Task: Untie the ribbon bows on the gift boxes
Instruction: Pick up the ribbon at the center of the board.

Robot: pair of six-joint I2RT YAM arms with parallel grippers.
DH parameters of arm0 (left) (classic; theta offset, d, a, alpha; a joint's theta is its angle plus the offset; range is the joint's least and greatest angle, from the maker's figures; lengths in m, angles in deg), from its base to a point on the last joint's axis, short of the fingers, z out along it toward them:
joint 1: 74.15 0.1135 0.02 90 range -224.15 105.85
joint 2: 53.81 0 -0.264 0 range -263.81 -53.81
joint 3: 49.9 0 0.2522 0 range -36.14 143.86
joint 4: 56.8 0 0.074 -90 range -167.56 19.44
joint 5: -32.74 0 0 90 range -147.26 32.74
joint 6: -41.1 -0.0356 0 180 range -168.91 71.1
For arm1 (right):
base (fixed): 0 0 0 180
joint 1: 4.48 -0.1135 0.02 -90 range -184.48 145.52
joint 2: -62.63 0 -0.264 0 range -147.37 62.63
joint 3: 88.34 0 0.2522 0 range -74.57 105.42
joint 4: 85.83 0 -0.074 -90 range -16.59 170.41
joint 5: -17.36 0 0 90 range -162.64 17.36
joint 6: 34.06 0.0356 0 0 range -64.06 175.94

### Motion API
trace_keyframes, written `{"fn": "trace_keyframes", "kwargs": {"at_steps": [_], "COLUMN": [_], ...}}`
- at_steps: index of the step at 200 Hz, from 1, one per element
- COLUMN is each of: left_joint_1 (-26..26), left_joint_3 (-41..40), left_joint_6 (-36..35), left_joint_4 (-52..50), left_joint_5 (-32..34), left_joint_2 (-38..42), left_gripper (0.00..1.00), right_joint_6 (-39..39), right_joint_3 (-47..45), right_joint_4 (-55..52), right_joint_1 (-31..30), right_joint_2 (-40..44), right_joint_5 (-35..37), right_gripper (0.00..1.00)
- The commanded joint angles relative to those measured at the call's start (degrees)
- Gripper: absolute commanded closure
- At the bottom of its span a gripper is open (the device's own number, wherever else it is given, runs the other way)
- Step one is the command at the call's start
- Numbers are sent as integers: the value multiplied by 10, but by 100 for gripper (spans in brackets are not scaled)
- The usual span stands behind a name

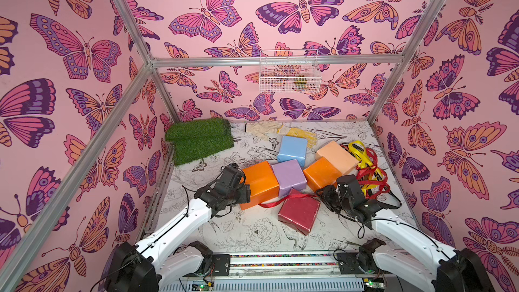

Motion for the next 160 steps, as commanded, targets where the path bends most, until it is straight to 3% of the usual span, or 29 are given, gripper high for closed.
{"fn": "trace_keyframes", "kwargs": {"at_steps": [1, 32, 52, 105, 160], "left_joint_1": [-2, -2, -2, -2, -1], "left_joint_3": [-11, -11, -11, -11, -12], "left_joint_6": [-9, -9, -9, -10, -10], "left_joint_4": [-17, -18, -18, -18, -19], "left_joint_5": [16, 15, 14, 14, 15], "left_joint_2": [4, 5, 6, 5, 7], "left_gripper": [31, 31, 31, 31, 30], "right_joint_6": [15, 20, 17, -43, -1], "right_joint_3": [-6, -7, -7, 10, -42], "right_joint_4": [31, 32, 4, -144, -39], "right_joint_1": [-8, -9, -9, -9, -9], "right_joint_2": [-10, -9, 11, 86, 41], "right_joint_5": [9, 8, 12, 61, 28], "right_gripper": [57, 57, 52, 54, 56]}}
